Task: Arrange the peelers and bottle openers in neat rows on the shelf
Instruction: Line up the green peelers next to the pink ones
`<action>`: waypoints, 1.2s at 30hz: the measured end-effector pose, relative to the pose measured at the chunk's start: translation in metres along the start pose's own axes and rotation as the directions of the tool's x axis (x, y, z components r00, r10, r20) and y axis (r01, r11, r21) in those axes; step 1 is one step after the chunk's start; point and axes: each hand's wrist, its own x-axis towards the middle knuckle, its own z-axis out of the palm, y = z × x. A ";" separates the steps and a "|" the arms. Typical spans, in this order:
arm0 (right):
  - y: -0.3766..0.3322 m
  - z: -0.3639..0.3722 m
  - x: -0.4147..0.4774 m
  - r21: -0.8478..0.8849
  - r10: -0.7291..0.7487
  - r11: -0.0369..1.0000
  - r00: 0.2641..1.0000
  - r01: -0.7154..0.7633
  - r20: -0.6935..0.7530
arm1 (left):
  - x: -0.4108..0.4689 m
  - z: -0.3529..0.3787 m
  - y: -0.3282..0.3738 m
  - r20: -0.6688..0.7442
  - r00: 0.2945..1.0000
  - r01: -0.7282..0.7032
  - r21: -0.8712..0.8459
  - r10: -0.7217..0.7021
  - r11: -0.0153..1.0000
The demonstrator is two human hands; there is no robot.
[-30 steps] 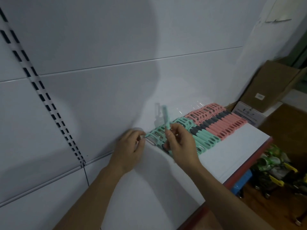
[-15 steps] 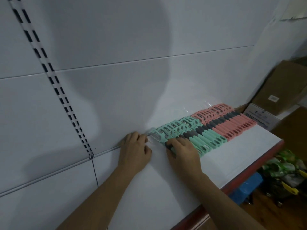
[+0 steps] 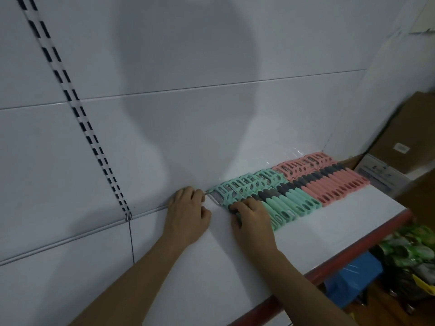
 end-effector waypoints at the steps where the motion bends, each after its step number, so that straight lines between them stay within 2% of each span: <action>1: 0.000 0.001 0.001 -0.013 0.001 1.000 1.000 -0.001 -0.001 | 0.000 0.000 0.000 -0.013 1.000 0.012 0.001 -0.012 1.000; 8: -0.004 -0.007 0.004 -0.130 0.019 0.991 1.000 -0.016 0.023 | -0.004 -0.009 0.005 -0.048 0.999 0.023 0.011 -0.022 1.000; 13: 0.000 -0.024 0.011 -0.139 -0.072 0.987 0.995 0.080 0.062 | -0.019 -0.024 0.003 0.063 0.998 -0.023 0.111 0.016 0.994; 15: 0.000 -0.027 0.013 -0.107 -0.098 0.988 0.985 0.113 0.139 | -0.038 -0.039 -0.007 0.081 0.995 0.035 0.176 -0.050 0.984; 19: -0.022 -0.018 0.014 -0.044 -0.183 0.978 0.938 0.205 0.294 | -0.088 -0.081 -0.044 0.018 0.979 0.193 0.245 -0.204 0.950; 23: -0.073 -0.002 0.016 0.027 -0.331 0.934 0.837 0.355 0.436 | -0.142 -0.131 -0.077 -0.005 0.942 0.320 0.325 -0.337 0.890; 28: -0.171 0.018 0.010 0.216 -0.561 0.805 0.591 0.553 0.579 | -0.206 -0.208 -0.126 -0.051 0.869 0.468 0.411 -0.492 0.783; 31: -0.230 0.032 -0.004 0.275 -0.635 0.741 0.506 0.612 0.584 | -0.252 -0.251 -0.161 -0.092 0.792 0.576 0.439 -0.603 0.690; 36: -0.345 0.062 -0.042 0.352 -0.735 0.641 0.415 0.682 0.536 | -0.343 -0.322 -0.222 -0.163 0.664 0.702 0.473 -0.730 0.532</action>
